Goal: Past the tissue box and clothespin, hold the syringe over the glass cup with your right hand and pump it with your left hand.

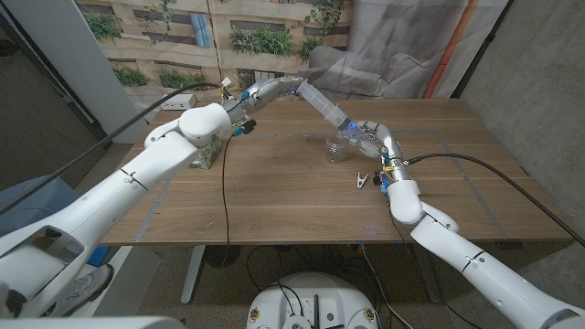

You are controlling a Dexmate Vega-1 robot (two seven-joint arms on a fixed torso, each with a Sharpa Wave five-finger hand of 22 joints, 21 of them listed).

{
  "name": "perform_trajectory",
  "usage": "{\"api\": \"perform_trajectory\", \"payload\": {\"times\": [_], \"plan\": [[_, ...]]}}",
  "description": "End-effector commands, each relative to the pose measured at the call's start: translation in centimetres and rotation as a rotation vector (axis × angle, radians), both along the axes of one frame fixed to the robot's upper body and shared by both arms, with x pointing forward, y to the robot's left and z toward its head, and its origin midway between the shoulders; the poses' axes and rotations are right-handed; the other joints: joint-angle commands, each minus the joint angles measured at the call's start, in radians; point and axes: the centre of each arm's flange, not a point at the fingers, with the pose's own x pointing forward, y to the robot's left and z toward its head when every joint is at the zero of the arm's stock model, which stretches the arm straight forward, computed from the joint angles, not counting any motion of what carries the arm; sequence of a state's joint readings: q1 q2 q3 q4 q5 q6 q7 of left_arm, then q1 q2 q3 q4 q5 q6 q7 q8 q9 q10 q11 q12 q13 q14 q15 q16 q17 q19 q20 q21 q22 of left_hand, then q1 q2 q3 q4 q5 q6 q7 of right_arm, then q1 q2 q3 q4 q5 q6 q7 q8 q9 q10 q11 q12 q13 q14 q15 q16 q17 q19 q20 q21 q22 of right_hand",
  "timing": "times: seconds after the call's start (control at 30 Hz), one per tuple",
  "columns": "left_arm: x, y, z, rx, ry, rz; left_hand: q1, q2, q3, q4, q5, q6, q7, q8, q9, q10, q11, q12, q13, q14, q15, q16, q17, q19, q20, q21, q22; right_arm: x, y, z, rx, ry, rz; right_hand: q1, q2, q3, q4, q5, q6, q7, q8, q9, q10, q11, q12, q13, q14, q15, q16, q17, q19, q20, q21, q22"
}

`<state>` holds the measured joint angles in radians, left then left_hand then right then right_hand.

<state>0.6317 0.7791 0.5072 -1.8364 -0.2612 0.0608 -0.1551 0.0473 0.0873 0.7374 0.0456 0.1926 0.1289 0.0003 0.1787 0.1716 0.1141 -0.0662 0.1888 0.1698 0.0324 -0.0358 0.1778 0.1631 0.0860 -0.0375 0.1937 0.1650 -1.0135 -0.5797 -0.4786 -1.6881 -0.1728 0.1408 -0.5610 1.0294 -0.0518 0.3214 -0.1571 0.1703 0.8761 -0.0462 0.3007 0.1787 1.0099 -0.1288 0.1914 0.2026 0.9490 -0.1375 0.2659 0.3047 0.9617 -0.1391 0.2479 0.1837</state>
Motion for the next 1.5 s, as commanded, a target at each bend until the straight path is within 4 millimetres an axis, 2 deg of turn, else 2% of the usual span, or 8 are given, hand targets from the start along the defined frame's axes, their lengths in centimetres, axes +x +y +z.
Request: {"api": "perform_trajectory", "payload": {"times": [0.03,0.9,1.5], "plan": [[0.4,-0.3,0.2,0.018,0.006,-0.014,-0.012,0.069,0.005,0.006,-0.001,0.017,0.003,0.007,0.001,0.018,-0.002,0.006,0.002,0.021,-0.072,0.005,0.003,0.011,-0.039,0.003,0.006,0.2,0.2,0.1,-0.005,-0.010,0.000,-0.069,0.172,0.010,0.003,0.004,0.137,-0.091,0.005,0.005,0.041,-0.032,0.005,0.001,0.008,-0.088,-0.001,0.004,0.008,-0.070,0.006,0.006],[0.4,-1.0,0.3,0.032,0.008,-0.032,-0.016,0.067,0.007,0.011,-0.001,0.026,0.007,0.007,0.001,0.026,-0.001,0.004,0.002,0.032,-0.069,0.003,0.003,0.014,-0.041,0.002,0.006,0.7,0.6,0.9,-0.058,-0.042,-0.007,-0.078,0.173,0.010,0.005,0.004,0.139,-0.088,-0.004,0.006,0.041,-0.028,0.004,0.001,0.010,-0.086,-0.005,0.008,0.008,-0.070,0.007,0.006],[0.3,-1.3,0.3,0.035,0.008,-0.038,-0.017,0.066,0.008,0.014,-0.001,0.027,0.007,0.005,0.001,0.025,-0.001,0.002,0.002,0.032,-0.066,0.000,0.003,0.015,-0.041,0.001,0.006,-0.5,0.0,1.5,-0.165,-0.003,-0.100,-0.087,0.175,0.011,0.008,0.004,0.138,-0.085,-0.010,0.006,0.040,-0.025,0.004,0.001,0.011,-0.086,-0.008,0.011,0.011,-0.069,0.008,0.005]]}}
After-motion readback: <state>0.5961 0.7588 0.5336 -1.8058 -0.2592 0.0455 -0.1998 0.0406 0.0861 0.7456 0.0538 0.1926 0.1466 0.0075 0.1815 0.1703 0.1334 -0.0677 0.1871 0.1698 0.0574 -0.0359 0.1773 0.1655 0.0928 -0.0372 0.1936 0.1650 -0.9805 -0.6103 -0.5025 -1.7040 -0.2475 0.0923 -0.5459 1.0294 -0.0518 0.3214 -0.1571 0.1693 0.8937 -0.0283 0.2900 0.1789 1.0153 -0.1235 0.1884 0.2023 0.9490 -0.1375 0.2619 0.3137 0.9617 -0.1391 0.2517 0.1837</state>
